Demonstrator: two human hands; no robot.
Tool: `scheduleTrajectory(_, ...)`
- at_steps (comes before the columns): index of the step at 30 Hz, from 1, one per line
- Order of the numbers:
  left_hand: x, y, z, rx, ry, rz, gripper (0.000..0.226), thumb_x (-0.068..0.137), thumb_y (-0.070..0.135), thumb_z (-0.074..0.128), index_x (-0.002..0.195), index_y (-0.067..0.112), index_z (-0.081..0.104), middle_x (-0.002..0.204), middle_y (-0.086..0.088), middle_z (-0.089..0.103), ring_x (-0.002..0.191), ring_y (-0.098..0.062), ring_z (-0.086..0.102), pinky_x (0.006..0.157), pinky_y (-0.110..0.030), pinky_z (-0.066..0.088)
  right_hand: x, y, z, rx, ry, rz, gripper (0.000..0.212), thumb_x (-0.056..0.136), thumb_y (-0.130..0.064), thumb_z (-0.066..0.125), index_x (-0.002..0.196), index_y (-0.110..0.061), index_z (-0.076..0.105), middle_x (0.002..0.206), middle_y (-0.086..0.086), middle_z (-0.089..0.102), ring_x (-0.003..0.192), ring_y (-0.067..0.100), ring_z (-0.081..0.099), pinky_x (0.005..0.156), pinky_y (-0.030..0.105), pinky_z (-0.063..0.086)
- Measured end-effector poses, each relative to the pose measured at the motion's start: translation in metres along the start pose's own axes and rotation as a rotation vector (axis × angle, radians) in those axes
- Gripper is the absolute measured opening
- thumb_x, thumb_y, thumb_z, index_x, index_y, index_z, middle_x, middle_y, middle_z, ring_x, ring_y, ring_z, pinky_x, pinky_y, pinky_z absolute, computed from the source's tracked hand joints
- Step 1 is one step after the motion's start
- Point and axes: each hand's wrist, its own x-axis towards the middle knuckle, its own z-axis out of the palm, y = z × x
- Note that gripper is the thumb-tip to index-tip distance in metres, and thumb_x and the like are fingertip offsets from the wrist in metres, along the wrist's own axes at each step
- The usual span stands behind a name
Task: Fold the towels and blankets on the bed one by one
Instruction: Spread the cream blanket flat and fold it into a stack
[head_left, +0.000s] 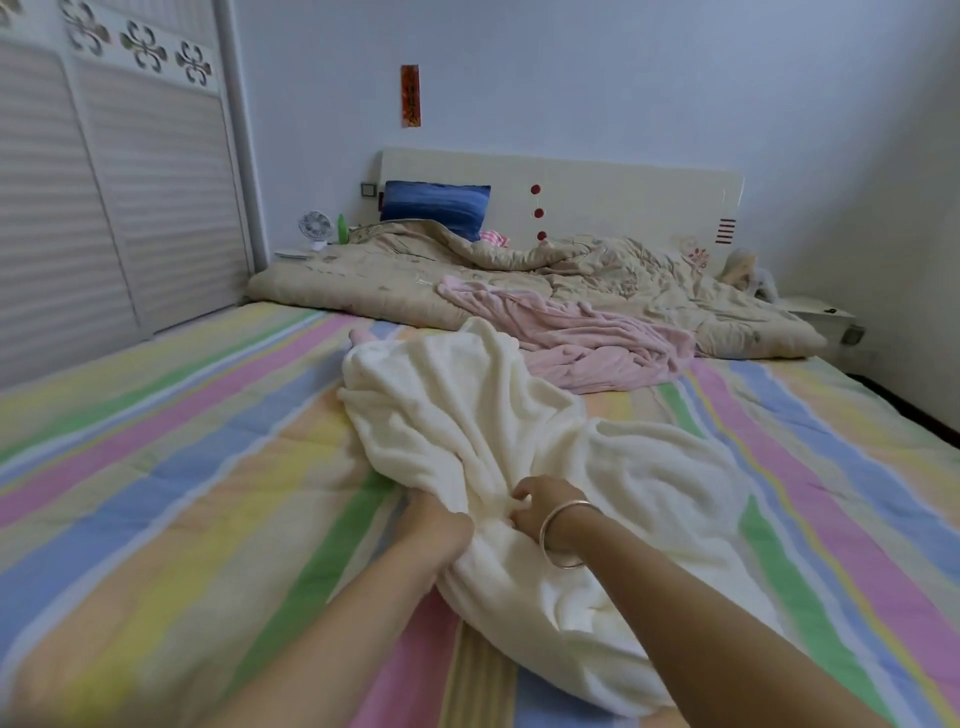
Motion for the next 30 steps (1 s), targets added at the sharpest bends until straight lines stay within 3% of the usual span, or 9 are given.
scheduleTrajectory(3,-0.008,0.006,0.000,0.178,0.135,-0.007,0.099,0.081,0.019,0.065,0.152,0.012,-0.003,0.156,-0.013,0.007,0.135,-0.032,0.031,0.107,-0.035,0.035,-0.008,0.015,-0.016,-0.068,0.096,-0.039,0.030,0.093,-0.023,0.048,0.119,-0.025,0.063,0.121,0.005,0.063,0.110,0.027,0.058,0.087,0.029,0.044)
scheduleTrajectory(5,-0.012,0.015,0.002,0.404,0.240,0.067,0.105,0.081,0.021,0.067,0.152,0.013,-0.011,0.158,-0.013,-0.013,0.144,-0.032,0.013,0.114,-0.037,0.023,-0.016,0.045,-0.041,-0.193,0.241,-0.029,0.032,0.095,-0.021,0.042,0.121,-0.029,0.060,0.120,0.005,0.061,0.109,0.028,0.057,0.083,0.030,0.042)
scheduleTrajectory(8,-0.019,0.038,0.031,0.558,0.169,0.186,0.079,0.089,0.039,0.059,0.151,0.014,0.016,0.159,-0.011,0.006,0.147,-0.030,0.007,0.119,-0.042,0.012,-0.037,0.131,-0.097,-0.423,0.450,0.068,0.027,0.098,-0.023,0.038,0.121,-0.028,0.052,0.116,0.008,0.058,0.103,0.031,0.059,0.077,0.033,0.042)
scheduleTrajectory(12,-0.046,0.081,0.089,0.581,-0.007,0.397,0.045,0.092,0.044,0.050,0.130,0.020,0.054,0.138,-0.003,0.050,0.131,-0.027,0.042,0.108,-0.037,0.035,-0.092,0.291,-0.152,-0.482,0.555,0.472,0.021,0.099,-0.032,0.036,0.107,-0.024,0.054,0.108,0.012,0.058,0.097,0.032,0.061,0.074,0.033,0.044)
scheduleTrajectory(17,-0.074,0.118,0.159,0.284,-0.169,0.497,0.056,0.092,0.029,0.050,0.144,0.018,0.036,0.149,-0.003,0.038,0.135,-0.024,0.037,0.105,-0.036,0.039,-0.143,0.404,-0.127,-0.505,0.284,0.770,0.021,0.089,-0.025,0.045,0.097,-0.024,0.064,0.104,0.003,0.065,0.092,0.025,0.060,0.079,0.032,0.049)
scheduleTrajectory(21,-0.084,0.140,0.182,0.177,-0.198,0.418,0.073,0.095,0.024,0.043,0.156,0.027,0.002,0.162,-0.005,0.007,0.144,-0.027,0.024,0.109,-0.037,0.033,-0.115,0.369,-0.109,-0.304,0.461,0.451,0.043,0.088,-0.017,0.050,0.130,-0.028,0.050,0.130,0.006,0.052,0.120,0.028,0.047,0.091,0.035,0.045)
scheduleTrajectory(25,-0.078,0.135,0.189,0.028,-0.135,0.330,0.070,0.092,0.015,0.040,0.154,0.036,0.014,0.156,0.001,0.029,0.132,-0.027,0.043,0.104,-0.038,0.041,-0.086,0.272,-0.095,-0.097,0.547,-0.156,0.060,0.082,-0.050,0.050,0.134,-0.021,0.051,0.133,0.006,0.054,0.124,0.030,0.047,0.099,0.039,0.040)
scheduleTrajectory(28,-0.075,0.121,0.183,0.019,-0.063,0.344,0.064,0.091,0.013,0.048,0.149,0.033,0.030,0.147,0.000,0.045,0.126,-0.025,0.049,0.102,-0.037,0.043,-0.065,0.225,-0.077,-0.195,0.285,-0.177,0.086,0.082,-0.062,0.055,0.151,-0.026,0.018,0.151,0.003,0.032,0.134,0.027,0.034,0.104,0.040,0.038)
scheduleTrajectory(30,-0.075,0.112,0.178,0.036,-0.001,0.364,0.055,0.091,0.012,0.049,0.143,0.027,0.040,0.138,0.000,0.053,0.118,-0.024,0.055,0.098,-0.037,0.047,-0.054,0.220,-0.067,-0.279,0.241,-0.115,0.076,0.088,-0.052,0.057,0.149,-0.027,0.021,0.143,0.004,0.039,0.127,0.028,0.040,0.094,0.039,0.044)
